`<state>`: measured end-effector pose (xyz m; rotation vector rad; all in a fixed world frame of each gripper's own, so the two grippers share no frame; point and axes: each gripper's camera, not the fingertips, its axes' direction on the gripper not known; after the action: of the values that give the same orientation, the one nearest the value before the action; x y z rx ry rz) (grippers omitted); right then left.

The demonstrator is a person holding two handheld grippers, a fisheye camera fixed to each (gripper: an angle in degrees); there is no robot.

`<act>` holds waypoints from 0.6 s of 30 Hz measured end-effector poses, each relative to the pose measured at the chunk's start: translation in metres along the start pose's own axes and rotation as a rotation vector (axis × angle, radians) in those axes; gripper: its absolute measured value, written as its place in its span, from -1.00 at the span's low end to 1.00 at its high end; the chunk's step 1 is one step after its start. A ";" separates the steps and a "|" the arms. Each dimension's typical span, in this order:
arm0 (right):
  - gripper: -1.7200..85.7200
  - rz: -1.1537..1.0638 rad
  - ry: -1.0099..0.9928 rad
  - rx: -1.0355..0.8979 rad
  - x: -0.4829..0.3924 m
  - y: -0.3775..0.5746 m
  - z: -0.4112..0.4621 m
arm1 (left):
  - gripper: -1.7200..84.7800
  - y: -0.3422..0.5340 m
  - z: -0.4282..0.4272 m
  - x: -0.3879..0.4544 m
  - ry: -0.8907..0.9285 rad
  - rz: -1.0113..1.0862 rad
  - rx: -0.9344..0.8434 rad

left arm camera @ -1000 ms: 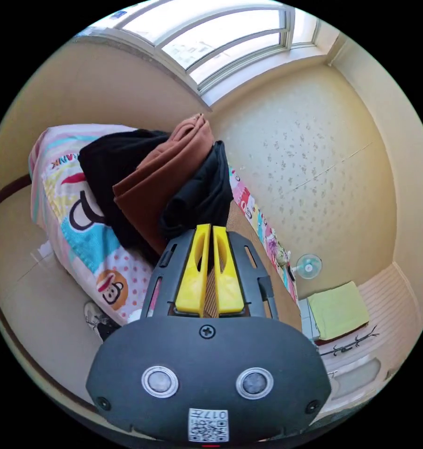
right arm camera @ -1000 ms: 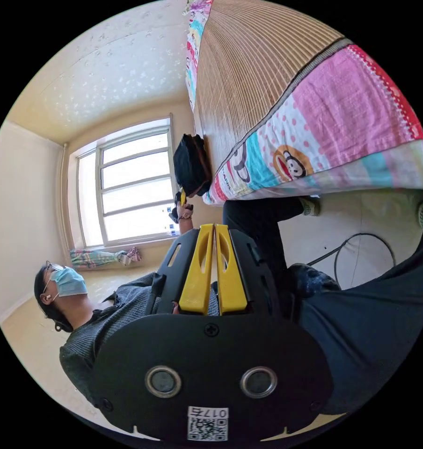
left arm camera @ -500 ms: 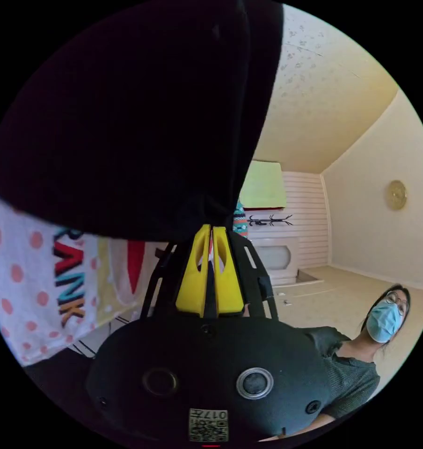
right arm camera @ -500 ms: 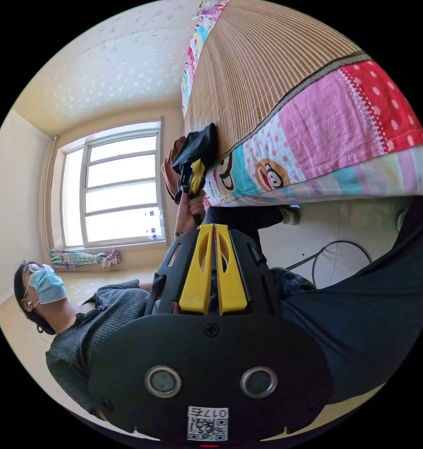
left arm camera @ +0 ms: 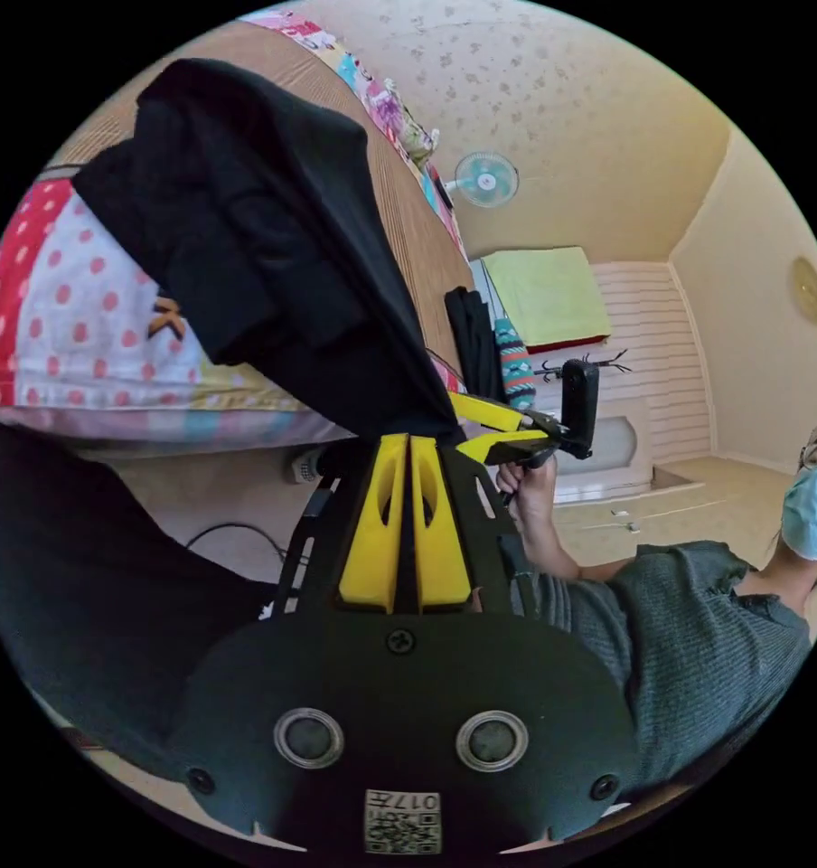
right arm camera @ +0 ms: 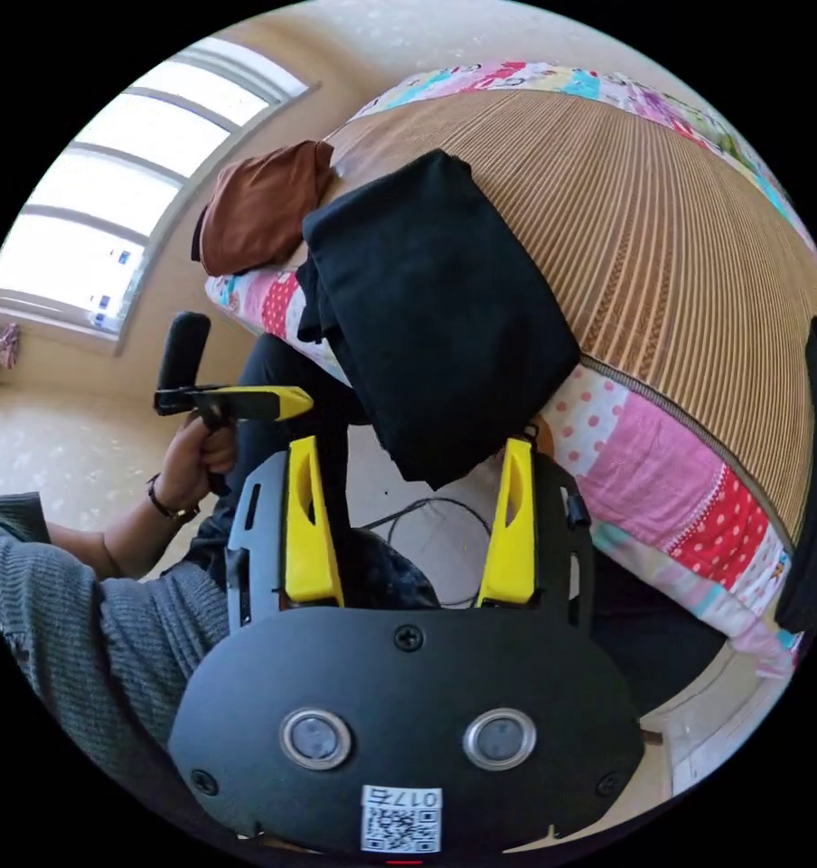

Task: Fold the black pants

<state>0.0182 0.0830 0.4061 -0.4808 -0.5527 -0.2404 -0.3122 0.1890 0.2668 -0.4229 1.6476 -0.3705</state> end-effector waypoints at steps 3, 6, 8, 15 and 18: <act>-0.61 -0.059 0.348 -0.101 -0.045 -0.019 0.045 | -0.96 0.013 -0.043 -0.013 -0.016 -0.026 0.106; -0.78 -0.123 0.471 -0.063 -0.080 -0.025 0.047 | -0.89 0.024 -0.065 -0.023 -0.012 -0.047 0.168; -0.84 -0.160 0.615 0.120 -0.111 -0.027 0.012 | -0.84 0.034 -0.072 -0.028 -0.021 -0.042 0.211; -0.86 -0.203 0.851 0.549 -0.186 -0.034 -0.083 | -0.68 0.031 -0.039 -0.050 0.009 -0.043 0.148; -0.86 -0.231 0.907 0.655 -0.221 -0.030 -0.115 | -0.67 0.028 -0.017 -0.044 0.025 0.017 0.113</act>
<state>-0.1240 0.0197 0.2088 0.3444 0.2217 -0.4404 -0.3262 0.2346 0.2936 -0.3203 1.6448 -0.4552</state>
